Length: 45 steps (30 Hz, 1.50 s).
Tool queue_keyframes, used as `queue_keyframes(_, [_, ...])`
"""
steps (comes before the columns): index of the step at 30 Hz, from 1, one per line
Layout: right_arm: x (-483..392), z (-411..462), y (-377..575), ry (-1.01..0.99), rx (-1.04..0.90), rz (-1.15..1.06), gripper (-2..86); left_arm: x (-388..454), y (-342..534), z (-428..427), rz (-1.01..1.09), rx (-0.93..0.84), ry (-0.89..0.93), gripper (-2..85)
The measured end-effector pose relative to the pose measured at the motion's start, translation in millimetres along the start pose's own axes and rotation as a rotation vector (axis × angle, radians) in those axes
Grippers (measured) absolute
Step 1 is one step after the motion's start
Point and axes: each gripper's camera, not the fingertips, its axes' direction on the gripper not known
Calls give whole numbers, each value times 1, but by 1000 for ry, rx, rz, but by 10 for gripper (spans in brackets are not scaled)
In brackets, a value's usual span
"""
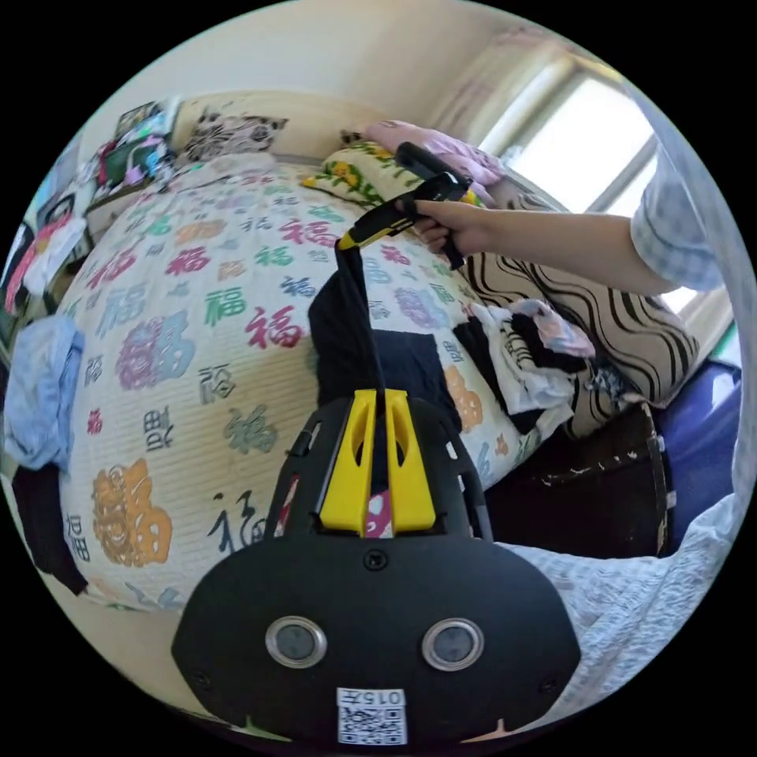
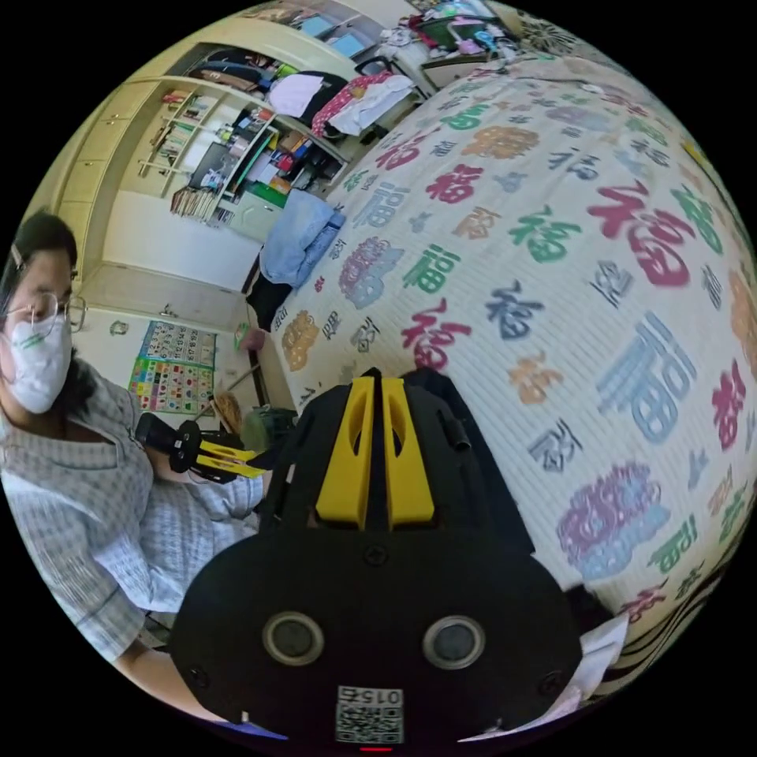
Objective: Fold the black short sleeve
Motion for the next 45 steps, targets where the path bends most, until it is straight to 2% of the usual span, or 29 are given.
queue_keyframes(8, [85, -13, 163, 77, -3, 197, 6, 94, -18, 115, 181, -130, 53, 4])
queue_keyframes(15, [113, 6, 223, 141, 19, 255, 42, 134, -29, 212, 276, -283, 21, 43])
queue_keyframes(20, [105, 1, 261, 365, -32, 314, 69, 138, -43, 255, 319, -419, 98, 75])
queue_keyframes(22, [93, -8, 274, 437, 14, 327, 71, 139, -64, 240, 393, -361, 159, 73])
queue_keyframes(24, [82, -13, 286, 435, 65, 334, 72, 128, -89, 218, 414, -247, 127, 68])
queue_keyframes(26, [80, -10, 302, 387, 127, 389, 88, 101, -120, 204, 368, -141, 28, 69])
queue_keyframes(28, [87, -2, 315, 335, 183, 476, 108, 46, -163, 211, 231, -147, -39, 95])
queue_keyframes(32, [114, 20, 345, 197, 258, 642, 113, -31, -199, 247, -37, -192, 17, 126])
queue_keyframes(34, [125, 28, 357, 114, 287, 689, 88, -59, -210, 277, -148, -283, 79, 107])
queue_keyframes(36, [133, 34, 366, 29, 307, 695, 61, -72, -215, 293, -190, -313, 188, 69])
queue_keyframes(39, [140, 37, 380, 35, 290, 692, 36, -93, -222, 303, -282, -294, 278, 27])
queue_keyframes(45, [147, 47, 405, 77, 270, 682, 39, -92, -242, 313, -190, -308, 195, 29])
